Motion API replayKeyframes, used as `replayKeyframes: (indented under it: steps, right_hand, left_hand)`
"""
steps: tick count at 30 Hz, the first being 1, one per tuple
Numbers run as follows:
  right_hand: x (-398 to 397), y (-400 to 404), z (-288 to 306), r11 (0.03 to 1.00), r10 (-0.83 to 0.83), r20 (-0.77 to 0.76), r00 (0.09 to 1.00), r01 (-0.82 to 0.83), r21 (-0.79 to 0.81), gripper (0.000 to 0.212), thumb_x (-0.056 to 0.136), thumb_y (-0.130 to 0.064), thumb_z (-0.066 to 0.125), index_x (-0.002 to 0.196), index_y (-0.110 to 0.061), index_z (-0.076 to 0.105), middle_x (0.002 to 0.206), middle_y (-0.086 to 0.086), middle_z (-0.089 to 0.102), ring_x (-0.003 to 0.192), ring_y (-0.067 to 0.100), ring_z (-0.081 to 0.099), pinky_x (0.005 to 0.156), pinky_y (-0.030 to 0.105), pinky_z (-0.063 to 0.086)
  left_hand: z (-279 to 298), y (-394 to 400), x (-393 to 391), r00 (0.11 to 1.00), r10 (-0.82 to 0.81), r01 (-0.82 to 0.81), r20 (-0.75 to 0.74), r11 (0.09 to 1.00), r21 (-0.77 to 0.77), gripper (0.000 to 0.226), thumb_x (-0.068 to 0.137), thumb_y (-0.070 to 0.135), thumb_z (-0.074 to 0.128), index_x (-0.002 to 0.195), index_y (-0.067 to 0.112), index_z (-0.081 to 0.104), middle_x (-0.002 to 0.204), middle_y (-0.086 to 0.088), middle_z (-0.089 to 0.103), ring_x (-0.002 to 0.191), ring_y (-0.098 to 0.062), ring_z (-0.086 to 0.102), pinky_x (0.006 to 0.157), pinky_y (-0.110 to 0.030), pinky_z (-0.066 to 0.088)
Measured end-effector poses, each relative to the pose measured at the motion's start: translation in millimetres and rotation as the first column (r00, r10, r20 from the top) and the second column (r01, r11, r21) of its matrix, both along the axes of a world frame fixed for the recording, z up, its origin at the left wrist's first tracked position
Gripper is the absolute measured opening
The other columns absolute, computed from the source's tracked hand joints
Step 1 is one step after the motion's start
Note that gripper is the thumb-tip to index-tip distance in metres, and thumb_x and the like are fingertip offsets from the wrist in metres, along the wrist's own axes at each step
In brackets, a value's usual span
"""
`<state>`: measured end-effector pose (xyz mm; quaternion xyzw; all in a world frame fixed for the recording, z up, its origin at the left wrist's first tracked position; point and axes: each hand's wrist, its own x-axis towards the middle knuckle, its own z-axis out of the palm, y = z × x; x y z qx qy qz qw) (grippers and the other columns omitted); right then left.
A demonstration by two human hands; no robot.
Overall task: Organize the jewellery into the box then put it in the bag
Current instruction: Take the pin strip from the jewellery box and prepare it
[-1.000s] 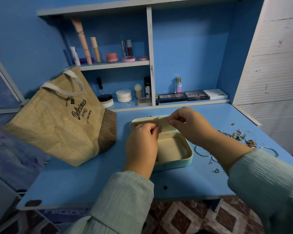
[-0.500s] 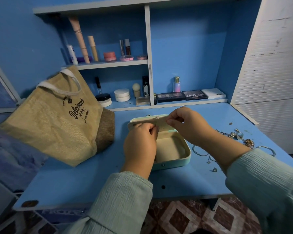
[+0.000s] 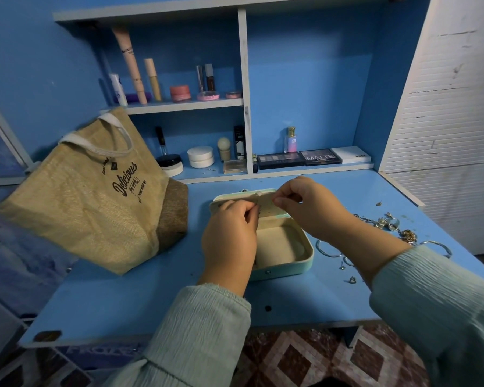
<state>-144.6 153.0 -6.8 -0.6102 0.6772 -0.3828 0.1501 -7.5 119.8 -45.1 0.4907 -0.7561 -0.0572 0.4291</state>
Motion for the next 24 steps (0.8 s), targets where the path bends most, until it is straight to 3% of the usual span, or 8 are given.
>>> replayKeyframes:
  steps: [9,14,20,24]
  right_hand:
    - [0.1,0.2,0.0,1.000,0.002,-0.007,1.000,-0.002,-0.014,0.011,0.092,-0.018,0.056,0.098,-0.013,0.064,0.099,0.000,0.053,0.082,0.010,0.049,0.065,0.013,0.038]
    - [-0.1,0.5,0.8,1.000,0.004,0.001,1.000,-0.004,-0.007,0.010,0.092,-0.018,0.056,0.096,-0.014,0.064,0.099,0.000,0.053,0.079,0.010,0.048,0.065,0.010,0.036]
    - [0.5,2.1,2.9,1.000,0.013,-0.001,1.000,-0.013,0.019,0.008,0.092,-0.020,0.056,0.095,-0.016,0.062,0.100,-0.001,0.052,0.081,0.010,0.048,0.066,0.017,0.038]
    - [-1.4,2.9,2.7,1.000,0.019,0.010,1.000,-0.020,0.014,0.007,0.092,-0.020,0.056,0.092,-0.017,0.062,0.096,-0.003,0.051,0.074,0.004,0.046,0.064,0.012,0.036]
  left_hand:
    - [-0.2,-0.6,-0.7,0.999,0.011,-0.012,-0.030,0.999,-0.049,0.016,0.090,0.023,0.060,0.088,0.012,0.071,0.089,-0.001,0.066,0.078,-0.018,0.057,0.057,-0.023,0.036]
    - [-5.3,-6.6,-1.5,0.994,0.100,-0.088,0.039,0.966,-0.242,0.012,0.073,0.015,0.078,0.069,0.011,0.068,0.072,-0.006,0.060,0.068,-0.029,0.056,0.058,-0.030,0.039]
    - [-11.1,-8.1,-2.8,0.956,0.288,-0.251,0.050,0.897,-0.365,0.018,0.065,0.026,0.083,0.065,0.022,0.065,0.087,-0.006,0.050,0.081,-0.021,0.032,0.067,-0.036,0.024]
    - [-11.7,-14.5,-2.7,0.958,0.285,-0.248,0.022,0.868,-0.431,0.014,0.070,0.035,0.072,0.074,0.025,0.063,0.101,0.001,0.036,0.089,-0.023,0.033,0.068,-0.039,0.033]
